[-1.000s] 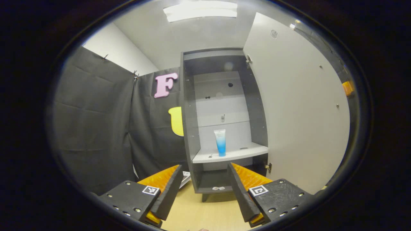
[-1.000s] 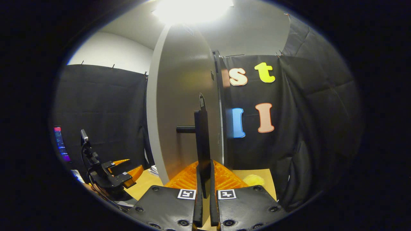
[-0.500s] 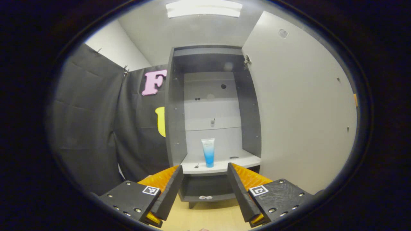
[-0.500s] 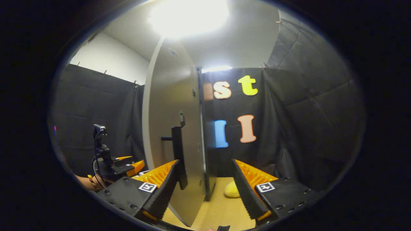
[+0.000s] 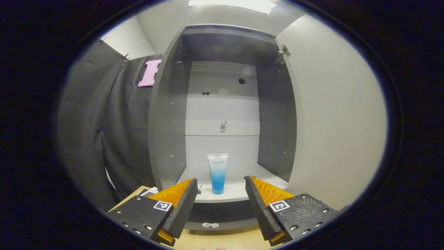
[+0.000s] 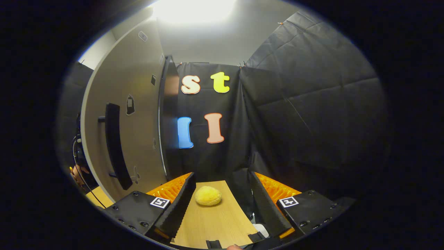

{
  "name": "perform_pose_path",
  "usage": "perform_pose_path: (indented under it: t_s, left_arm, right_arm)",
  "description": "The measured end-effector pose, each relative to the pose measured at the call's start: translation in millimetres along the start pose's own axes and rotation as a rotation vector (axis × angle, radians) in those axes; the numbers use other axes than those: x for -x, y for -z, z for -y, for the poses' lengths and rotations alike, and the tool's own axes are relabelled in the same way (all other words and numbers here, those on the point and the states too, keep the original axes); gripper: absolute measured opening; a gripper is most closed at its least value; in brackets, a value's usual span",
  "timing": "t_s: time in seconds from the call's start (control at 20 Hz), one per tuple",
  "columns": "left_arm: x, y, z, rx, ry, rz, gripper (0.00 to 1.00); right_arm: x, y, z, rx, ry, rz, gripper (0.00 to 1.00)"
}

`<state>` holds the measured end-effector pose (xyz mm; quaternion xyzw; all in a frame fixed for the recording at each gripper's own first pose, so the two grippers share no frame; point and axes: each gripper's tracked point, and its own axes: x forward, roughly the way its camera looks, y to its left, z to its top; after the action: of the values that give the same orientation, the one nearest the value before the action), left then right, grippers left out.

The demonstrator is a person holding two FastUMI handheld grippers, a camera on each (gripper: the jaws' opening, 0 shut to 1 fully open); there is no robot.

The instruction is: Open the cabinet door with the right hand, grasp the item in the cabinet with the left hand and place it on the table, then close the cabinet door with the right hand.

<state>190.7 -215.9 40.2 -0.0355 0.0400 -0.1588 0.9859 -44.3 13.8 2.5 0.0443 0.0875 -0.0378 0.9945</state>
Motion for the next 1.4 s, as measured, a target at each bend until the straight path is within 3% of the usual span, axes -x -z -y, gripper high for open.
perform_pose_path:
  t_s: [0.15, 0.2, 0.25, 0.35, 0.4, 0.5, 0.95, 1.05, 1.1, 1.15, 1.2, 1.25, 1.35, 1.4]
  left_arm:
    - [-31, 7, -5, 0.008, 0.029, -0.025, 0.86]
    - [-42, 11, -6, 0.009, 0.037, -0.03, 0.84]
    - [-52, 13, -7, 0.008, 0.045, -0.034, 0.86]
    - [-66, 17, -7, 0.0, 0.056, -0.039, 0.84]
    - [-76, 19, -8, -0.005, 0.062, -0.041, 0.84]
    - [-95, 26, -8, -0.011, 0.072, -0.05, 0.84]
    - [-138, 53, -8, -0.026, 0.076, -0.106, 0.86]
    - [-139, 54, -9, -0.019, 0.067, -0.101, 0.48]
    - [-138, 53, -9, -0.02, 0.067, -0.1, 0.52]
    - [-136, 53, -9, -0.016, 0.071, -0.099, 0.5]
    - [-134, 51, -8, -0.015, 0.08, -0.095, 0.48]
    - [-130, 49, -7, -0.02, 0.091, -0.088, 0.42]
    - [-118, 42, -6, -0.047, 0.1, -0.063, 0.48]
    - [-110, 38, -2, -0.058, 0.107, -0.048, 0.48]
  right_arm:
    - [-20, 17, 5, -0.019, 0.061, -0.055, 0.98]
    - [-30, 16, 4, -0.025, 0.081, -0.069, 0.94]
    - [-31, 18, 4, -0.028, 0.098, -0.078, 0.99]
    - [-33, 21, 5, -0.032, 0.125, -0.092, 0.99]
    - [-34, 22, 6, -0.032, 0.138, -0.097, 0.94]
    - [-36, 27, 5, -0.028, 0.163, -0.112, 0.98]
    - [-39, 50, -2, -0.039, 0.219, -0.172, 0.94]
    - [-37, 51, -2, -0.036, 0.221, -0.172, 0.99]
    - [-37, 50, -1, -0.036, 0.22, -0.171, 0.99]
    - [-37, 51, -1, -0.036, 0.217, -0.171, 0.94]
    - [-35, 50, -2, -0.035, 0.215, -0.171, 0.98]
    - [-35, 50, -2, -0.034, 0.211, -0.169, 0.94]
    - [-35, 50, -1, -0.034, 0.201, -0.166, 0.99]
    - [-35, 50, -2, -0.036, 0.192, -0.166, 0.94]
